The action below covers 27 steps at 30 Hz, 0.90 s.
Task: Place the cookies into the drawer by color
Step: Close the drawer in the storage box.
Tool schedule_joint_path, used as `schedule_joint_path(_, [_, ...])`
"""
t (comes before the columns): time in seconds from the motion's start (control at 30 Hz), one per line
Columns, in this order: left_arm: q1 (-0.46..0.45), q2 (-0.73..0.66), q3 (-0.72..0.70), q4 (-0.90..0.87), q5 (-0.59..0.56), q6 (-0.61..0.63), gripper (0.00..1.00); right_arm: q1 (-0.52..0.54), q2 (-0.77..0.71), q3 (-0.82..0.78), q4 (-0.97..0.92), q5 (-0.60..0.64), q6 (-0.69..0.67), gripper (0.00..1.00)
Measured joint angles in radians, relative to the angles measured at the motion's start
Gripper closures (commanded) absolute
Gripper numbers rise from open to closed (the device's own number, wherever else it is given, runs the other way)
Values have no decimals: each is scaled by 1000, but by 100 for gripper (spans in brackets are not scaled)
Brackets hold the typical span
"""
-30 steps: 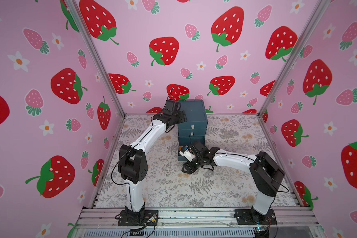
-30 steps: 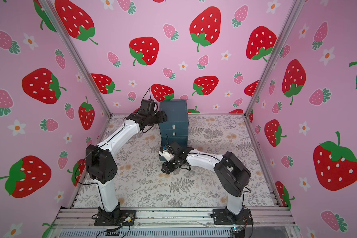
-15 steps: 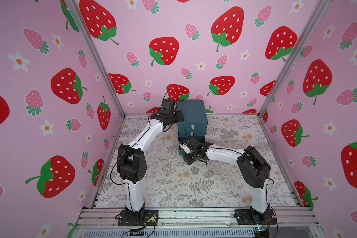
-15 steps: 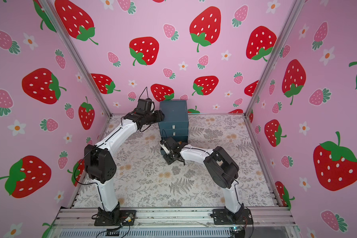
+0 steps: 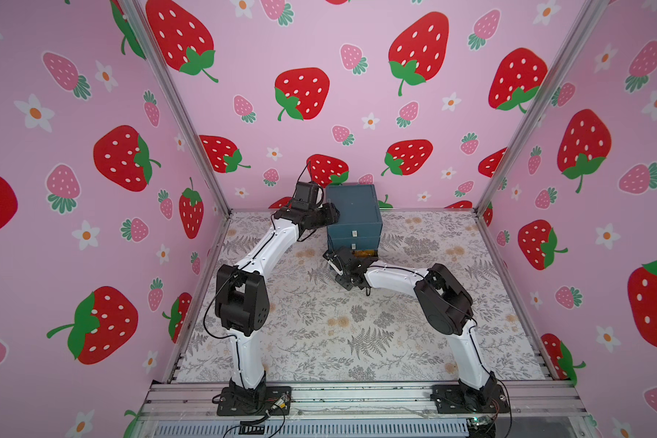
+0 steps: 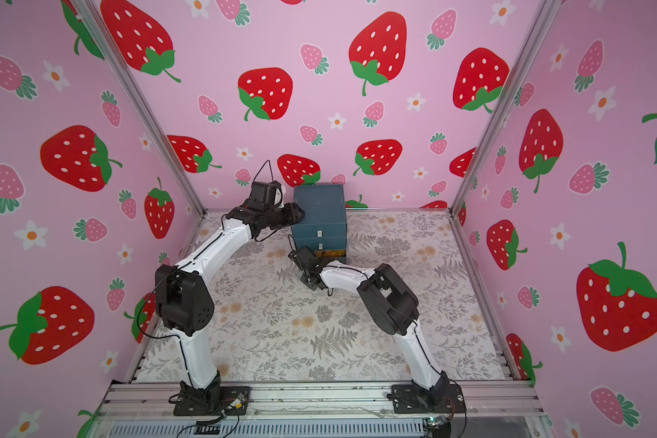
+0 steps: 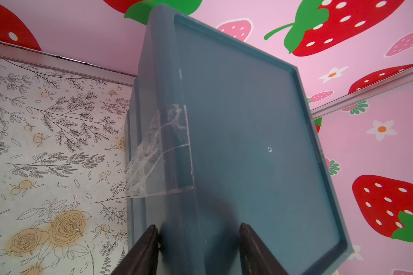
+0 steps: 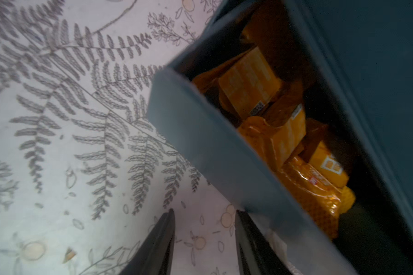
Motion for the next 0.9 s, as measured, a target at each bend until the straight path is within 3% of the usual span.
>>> schedule_joint_path(0.2, [2, -11, -34, 39, 0, 0, 42, 0, 54, 79, 35, 92, -141, 56])
schedule_joint_path(0.4, [2, -11, -39, 49, 0, -1, 41, 10, 112, 117, 67, 164, -237, 65])
schedule_joint_path(0.6, [2, -23, -54, 48, -18, -4, 28, 27, 97, 83, 127, 184, -265, 62])
schedule_joint_path(0.63, [2, -31, -60, 44, -31, -5, 24, 35, 75, 51, 152, 179, -264, 59])
schedule_joint_path(0.67, [0, -44, -71, 36, -46, -5, 6, 42, 42, 8, 177, 176, -262, 52])
schedule_joint_path(0.7, [-2, -64, -89, 27, -64, -10, 0, 46, 10, -29, 192, 174, -260, 43])
schedule_joint_path(0.8, [-14, -160, -176, -22, -134, -3, 0, 72, -137, -148, 225, 168, -246, 16])
schedule_joint_path(0.83, [-23, -210, -217, -31, -165, 1, 0, 84, -193, -183, 241, 167, -234, 3])
schedule_joint_path(0.9, [-41, -305, -292, -41, -219, 16, 0, 100, -332, -275, 298, 164, -208, 1])
